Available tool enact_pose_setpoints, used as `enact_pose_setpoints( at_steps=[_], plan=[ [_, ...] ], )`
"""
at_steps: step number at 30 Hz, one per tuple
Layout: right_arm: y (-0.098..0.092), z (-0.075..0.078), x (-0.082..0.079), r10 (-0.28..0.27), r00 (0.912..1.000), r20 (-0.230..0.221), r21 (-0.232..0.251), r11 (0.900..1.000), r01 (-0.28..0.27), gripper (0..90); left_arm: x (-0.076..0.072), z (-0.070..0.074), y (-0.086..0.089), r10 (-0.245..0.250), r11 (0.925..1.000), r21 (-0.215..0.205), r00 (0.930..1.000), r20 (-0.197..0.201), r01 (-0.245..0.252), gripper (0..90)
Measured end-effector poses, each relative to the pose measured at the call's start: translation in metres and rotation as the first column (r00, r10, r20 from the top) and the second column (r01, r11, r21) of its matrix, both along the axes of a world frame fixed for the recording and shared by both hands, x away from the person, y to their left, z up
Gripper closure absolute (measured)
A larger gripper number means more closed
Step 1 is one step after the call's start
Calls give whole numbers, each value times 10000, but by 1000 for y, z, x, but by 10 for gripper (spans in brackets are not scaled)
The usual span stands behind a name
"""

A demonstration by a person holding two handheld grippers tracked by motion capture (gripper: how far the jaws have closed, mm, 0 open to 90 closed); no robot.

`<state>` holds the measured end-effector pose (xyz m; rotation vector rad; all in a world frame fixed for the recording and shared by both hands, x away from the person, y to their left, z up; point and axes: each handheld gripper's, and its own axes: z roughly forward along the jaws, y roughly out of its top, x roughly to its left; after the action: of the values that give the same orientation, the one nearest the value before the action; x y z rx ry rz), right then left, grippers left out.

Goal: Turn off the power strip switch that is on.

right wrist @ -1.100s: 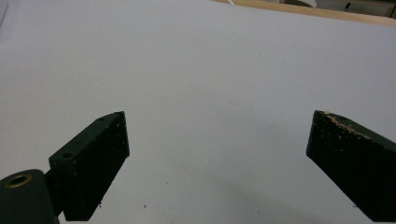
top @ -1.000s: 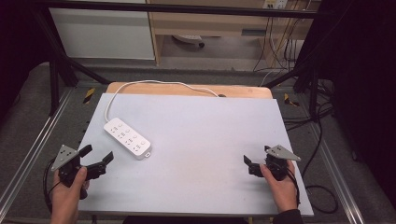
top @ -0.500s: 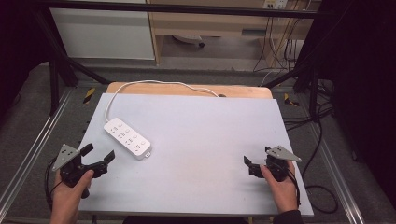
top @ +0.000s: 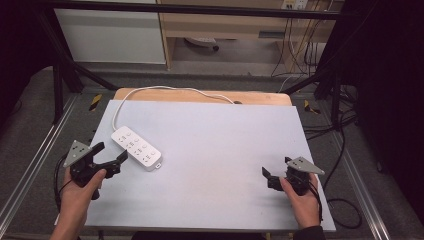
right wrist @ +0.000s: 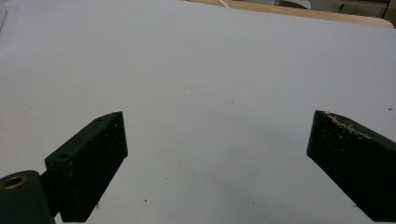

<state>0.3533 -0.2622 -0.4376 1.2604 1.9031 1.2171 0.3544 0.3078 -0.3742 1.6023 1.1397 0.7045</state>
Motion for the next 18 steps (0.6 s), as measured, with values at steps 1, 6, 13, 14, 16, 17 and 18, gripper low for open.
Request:
enact_pose_setpoints(
  at_steps=[1,6,13,14,16,17,18],
  plan=[
    [0,0,0,24,10000,-21,0,10000,-24,63,3,1,0,-1,10000,27,10000,26,1,80],
    [0,0,0,40,9999,-131,-8,10000,-40,53,19,8,-1,63,10000,27,10000,66,-63,80],
    [1,-1,1,80,9998,-196,-57,10000,-81,45,41,8,-3,111,9998,145,9999,32,-111,77],
    [1,0,0,73,9997,-222,-63,10000,-74,44,47,6,-3,116,9998,140,9999,-50,-115,79],
    [1,0,0,71,9997,-216,-72,9999,-72,43,49,5,-3,99,9999,142,9999,-74,-98,81],
    [1,0,0,60,9997,-223,-47,10000,-61,42,52,5,-4,102,9998,148,9999,-82,-101,81],
    [0,0,0,49,9997,-221,-17,10000,-50,42,54,4,-4,111,9998,159,9999,-101,-110,80]
  ],
)
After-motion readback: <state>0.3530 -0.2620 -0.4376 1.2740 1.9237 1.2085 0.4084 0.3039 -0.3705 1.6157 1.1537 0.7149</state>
